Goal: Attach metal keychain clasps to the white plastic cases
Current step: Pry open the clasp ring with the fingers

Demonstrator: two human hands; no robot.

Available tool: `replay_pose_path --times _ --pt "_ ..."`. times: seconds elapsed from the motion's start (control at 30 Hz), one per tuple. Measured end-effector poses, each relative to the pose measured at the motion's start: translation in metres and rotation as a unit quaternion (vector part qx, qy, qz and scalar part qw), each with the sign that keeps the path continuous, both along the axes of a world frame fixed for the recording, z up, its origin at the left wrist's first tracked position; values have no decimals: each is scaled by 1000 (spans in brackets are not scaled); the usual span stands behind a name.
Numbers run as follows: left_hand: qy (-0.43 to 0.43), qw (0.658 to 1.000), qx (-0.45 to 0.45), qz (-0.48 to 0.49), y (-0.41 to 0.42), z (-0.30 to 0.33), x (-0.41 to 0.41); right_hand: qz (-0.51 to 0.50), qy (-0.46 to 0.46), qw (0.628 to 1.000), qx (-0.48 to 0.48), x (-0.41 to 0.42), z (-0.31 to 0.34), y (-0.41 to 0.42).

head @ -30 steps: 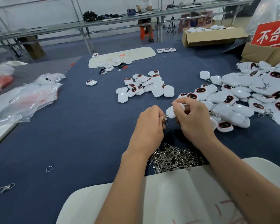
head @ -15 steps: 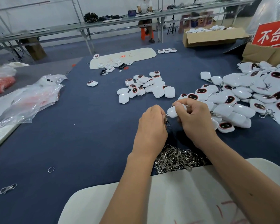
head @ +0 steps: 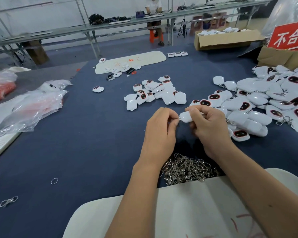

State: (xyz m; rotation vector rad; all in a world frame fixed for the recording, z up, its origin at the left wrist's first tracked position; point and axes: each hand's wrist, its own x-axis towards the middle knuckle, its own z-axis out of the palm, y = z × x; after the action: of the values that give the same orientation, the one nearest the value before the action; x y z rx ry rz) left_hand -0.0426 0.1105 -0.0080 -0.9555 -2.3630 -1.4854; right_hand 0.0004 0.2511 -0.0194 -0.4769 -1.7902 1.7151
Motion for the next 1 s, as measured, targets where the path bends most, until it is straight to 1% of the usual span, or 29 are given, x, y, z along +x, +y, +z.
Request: replay_pose_path --times 0.1,0.17,0.33,0.43,0.53,0.63,0.73,0.8,0.83,0.87,0.93,1.0 --pt "-30 998 47 -10 0 1 -2 38 24 997 -70 0 3 0" --pt "-56 996 75 -5 0 1 -2 59 33 993 -97 1 5 -1" --pt "-136 977 162 11 2 5 -1 71 37 991 -108 2 9 -2" --pt "-160 971 179 15 3 5 -2 74 37 990 -114 2 8 -2" --pt "-118 983 135 26 1 3 -3 73 27 991 -110 2 6 -1" --pt "-47 997 54 20 -1 1 -1 62 15 994 -87 2 3 -2" --pt "28 999 -33 7 -3 1 -3 42 -3 998 -46 1 0 -2" --pt "51 996 -66 5 -4 2 -4 25 -17 1000 -9 1 -1 -3" --pt "45 997 -62 7 -4 2 -3 19 -19 1000 -3 1 0 -4" --pt "23 999 -35 12 -3 2 -2 19 -11 1000 -13 1 0 -4" --pt "-58 997 55 23 1 4 0 39 21 997 -68 1 4 -4" --pt "-145 983 113 20 6 5 1 71 46 990 -113 2 9 -2"
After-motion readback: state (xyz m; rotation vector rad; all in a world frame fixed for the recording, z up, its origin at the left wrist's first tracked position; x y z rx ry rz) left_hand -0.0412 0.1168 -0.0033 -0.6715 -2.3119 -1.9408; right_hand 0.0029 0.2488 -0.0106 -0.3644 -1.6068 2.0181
